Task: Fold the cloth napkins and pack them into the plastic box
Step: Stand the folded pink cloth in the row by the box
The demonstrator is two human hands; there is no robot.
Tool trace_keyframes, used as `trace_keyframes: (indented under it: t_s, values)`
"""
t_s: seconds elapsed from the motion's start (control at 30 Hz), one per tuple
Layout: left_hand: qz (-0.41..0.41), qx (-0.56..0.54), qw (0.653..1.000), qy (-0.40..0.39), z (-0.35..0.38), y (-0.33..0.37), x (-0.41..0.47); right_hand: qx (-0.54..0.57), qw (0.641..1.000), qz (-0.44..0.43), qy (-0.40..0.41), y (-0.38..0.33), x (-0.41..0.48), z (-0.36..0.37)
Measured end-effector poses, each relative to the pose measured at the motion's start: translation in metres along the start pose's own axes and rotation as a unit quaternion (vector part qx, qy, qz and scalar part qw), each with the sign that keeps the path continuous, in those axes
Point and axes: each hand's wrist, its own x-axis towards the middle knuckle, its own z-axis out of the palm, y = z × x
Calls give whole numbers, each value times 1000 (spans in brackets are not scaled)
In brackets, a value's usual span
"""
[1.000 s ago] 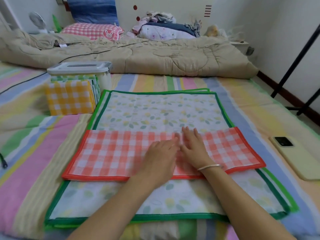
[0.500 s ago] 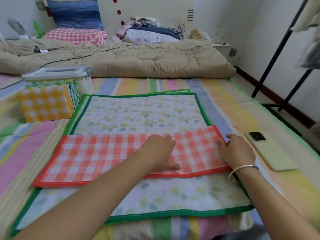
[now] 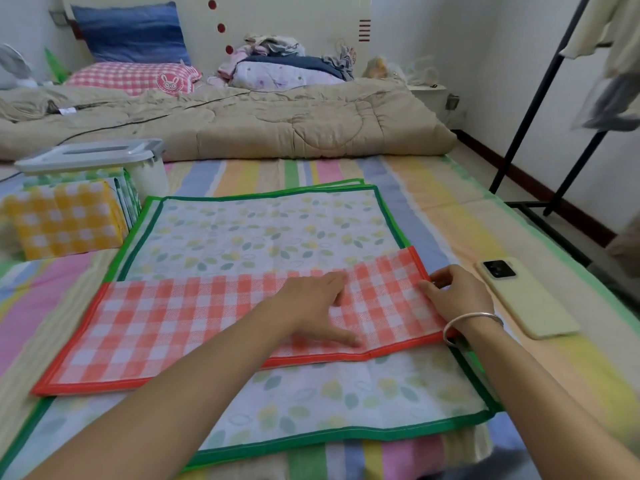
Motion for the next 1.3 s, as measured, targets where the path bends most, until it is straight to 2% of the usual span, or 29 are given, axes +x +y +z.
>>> trace_keyframes:
  t_s: [0.13,0.23,0.33,0.43,0.53,0.67,0.8,0.93,1.03,1.1,1.3]
  values:
    - [-1,13,1000,6,2,1,3,33,999,-26,13,-12,-3,-10]
    - [-2,2,1000,2,2,1,3,-13,999,-41,5,-20,-1,-15]
    - [-4,5,1000,-3,3,0,4,-67,995,-72,-22,-24,5,-15]
    - [-3,3,1000,4,4,1,4,-74,984,-139,-80,-31,25,-9]
    - [-8,-5,1000,3,3,3,2,-144,964,-164,-149,-36,48,1]
    - [-8,7,1000,-5,3,2,5,-269,931,-188,-159,-43,68,4]
    - [-6,3,1000,-8,3,3,5,-328,912,-154,-194,-53,79,-8]
    - [-5,11,1000,-7,3,2,4,-238,935,-118,-234,-56,77,-17]
    - [-1,18,1000,-2,3,1,4,-74,957,-60,-276,-55,67,-25]
    - [-1,18,1000,-6,2,2,5,45,944,-12,-327,-58,54,-30]
    - [-22,13,1000,4,0,9,4,218,905,16,-366,-82,24,-29]
